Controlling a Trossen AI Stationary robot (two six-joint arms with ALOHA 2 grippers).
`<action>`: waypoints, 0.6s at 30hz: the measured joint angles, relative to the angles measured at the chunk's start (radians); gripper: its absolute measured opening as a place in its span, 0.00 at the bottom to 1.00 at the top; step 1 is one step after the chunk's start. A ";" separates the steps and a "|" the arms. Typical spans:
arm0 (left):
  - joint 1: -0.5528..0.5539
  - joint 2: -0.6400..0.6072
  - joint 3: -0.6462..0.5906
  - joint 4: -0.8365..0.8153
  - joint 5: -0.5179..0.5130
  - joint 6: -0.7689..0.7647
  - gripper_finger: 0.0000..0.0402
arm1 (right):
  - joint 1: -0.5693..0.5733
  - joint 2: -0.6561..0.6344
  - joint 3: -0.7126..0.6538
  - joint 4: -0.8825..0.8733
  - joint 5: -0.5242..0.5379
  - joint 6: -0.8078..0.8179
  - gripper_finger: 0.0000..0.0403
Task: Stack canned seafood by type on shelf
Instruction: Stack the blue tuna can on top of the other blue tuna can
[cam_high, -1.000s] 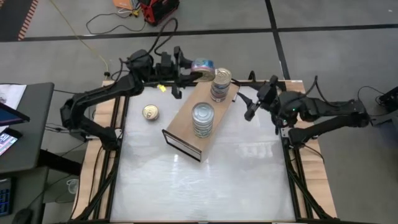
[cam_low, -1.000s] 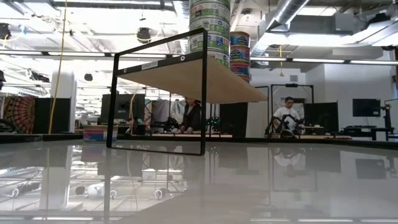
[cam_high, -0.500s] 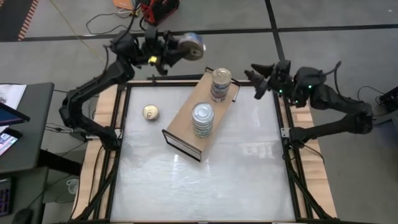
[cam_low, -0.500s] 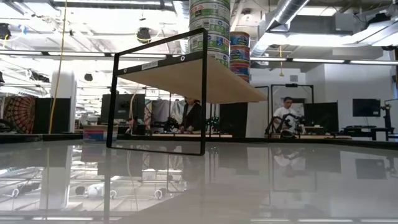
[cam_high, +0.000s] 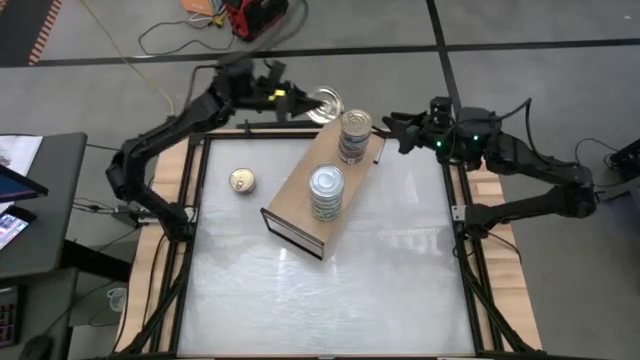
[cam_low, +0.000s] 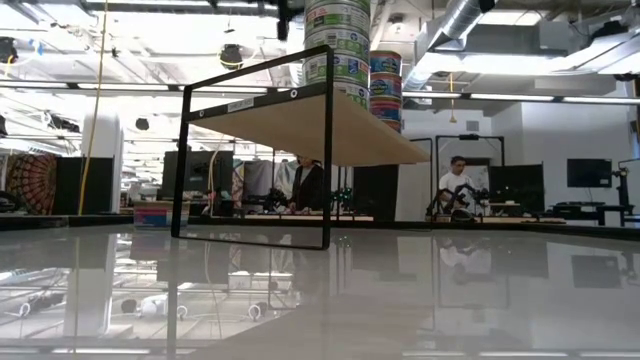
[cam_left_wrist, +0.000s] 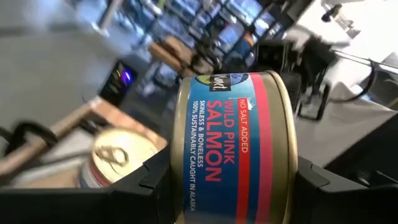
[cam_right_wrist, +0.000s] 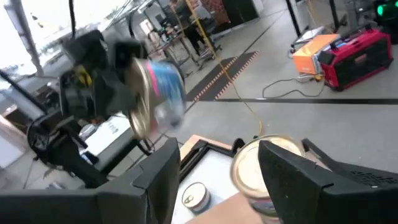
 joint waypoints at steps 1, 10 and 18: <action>0.000 0.016 0.000 0.006 0.013 -0.014 0.46 | -0.006 -0.004 0.000 0.000 0.000 0.005 0.59; 0.008 0.109 -0.001 0.112 0.099 -0.121 0.46 | -0.022 -0.006 0.000 -0.020 0.001 0.053 0.59; 0.048 0.107 0.000 0.178 0.121 -0.201 0.46 | -0.029 -0.003 0.000 -0.033 0.042 0.156 0.59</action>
